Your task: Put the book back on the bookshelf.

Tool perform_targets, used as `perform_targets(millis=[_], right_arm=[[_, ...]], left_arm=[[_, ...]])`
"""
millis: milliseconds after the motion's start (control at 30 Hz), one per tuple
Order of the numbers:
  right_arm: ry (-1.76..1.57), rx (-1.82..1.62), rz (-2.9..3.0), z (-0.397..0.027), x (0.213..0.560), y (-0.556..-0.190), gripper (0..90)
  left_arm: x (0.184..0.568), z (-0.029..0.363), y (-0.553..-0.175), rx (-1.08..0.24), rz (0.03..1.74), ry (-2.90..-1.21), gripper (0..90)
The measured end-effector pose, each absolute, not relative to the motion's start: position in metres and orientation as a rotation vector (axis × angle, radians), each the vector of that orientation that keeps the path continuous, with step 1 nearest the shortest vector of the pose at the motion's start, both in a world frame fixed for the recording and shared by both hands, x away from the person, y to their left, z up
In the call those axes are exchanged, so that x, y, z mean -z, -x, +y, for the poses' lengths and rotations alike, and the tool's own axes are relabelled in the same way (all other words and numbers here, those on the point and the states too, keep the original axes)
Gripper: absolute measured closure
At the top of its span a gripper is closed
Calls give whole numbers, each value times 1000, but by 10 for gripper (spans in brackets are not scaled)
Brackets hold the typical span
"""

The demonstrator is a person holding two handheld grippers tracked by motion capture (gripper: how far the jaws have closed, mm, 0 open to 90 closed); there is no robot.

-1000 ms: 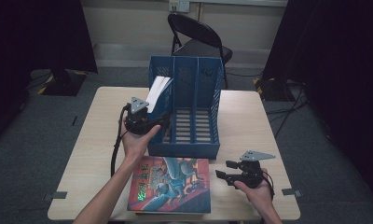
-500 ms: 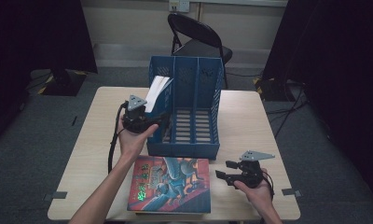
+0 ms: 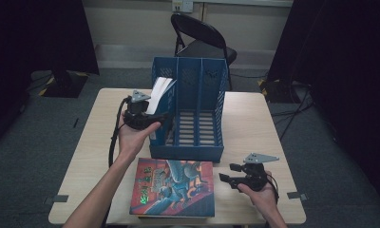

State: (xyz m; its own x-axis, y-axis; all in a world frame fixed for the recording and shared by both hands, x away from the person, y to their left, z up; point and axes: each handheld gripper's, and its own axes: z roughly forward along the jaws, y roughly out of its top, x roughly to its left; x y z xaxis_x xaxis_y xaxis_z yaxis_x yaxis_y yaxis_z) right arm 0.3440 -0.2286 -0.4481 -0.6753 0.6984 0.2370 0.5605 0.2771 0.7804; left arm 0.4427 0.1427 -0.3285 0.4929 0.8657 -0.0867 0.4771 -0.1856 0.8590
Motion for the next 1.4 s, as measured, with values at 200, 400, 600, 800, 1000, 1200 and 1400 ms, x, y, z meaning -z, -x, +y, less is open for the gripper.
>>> perform_targets(millis=[200,400,600,800,1000,1200,1400], right_arm=[[-1192,-1363,2384,-229,448,-344,334],[-1191,-1363,2385,-229,448,-344,333],[-1186,-1361,2387,-229,448,-344,333],[-1192,-1365,2385,-229,448,-344,333],[-1193,-1365,2387,-229,449,-344,333],[-1191,-1366,2393,-228,449,-344,333],[-1199,-1363,2399,-228,450,-345,333]], left_arm=[[319,141,-443,-533,1158,-1853,331],[309,140,-447,-520,1196,-1879,366],[298,136,-454,-496,1251,-1913,381],[285,135,-465,-426,1340,-1968,439],[277,135,-474,-369,1372,-2012,489],[272,130,-480,-366,1422,-2074,496],[263,120,-491,-377,1559,-2064,500]])
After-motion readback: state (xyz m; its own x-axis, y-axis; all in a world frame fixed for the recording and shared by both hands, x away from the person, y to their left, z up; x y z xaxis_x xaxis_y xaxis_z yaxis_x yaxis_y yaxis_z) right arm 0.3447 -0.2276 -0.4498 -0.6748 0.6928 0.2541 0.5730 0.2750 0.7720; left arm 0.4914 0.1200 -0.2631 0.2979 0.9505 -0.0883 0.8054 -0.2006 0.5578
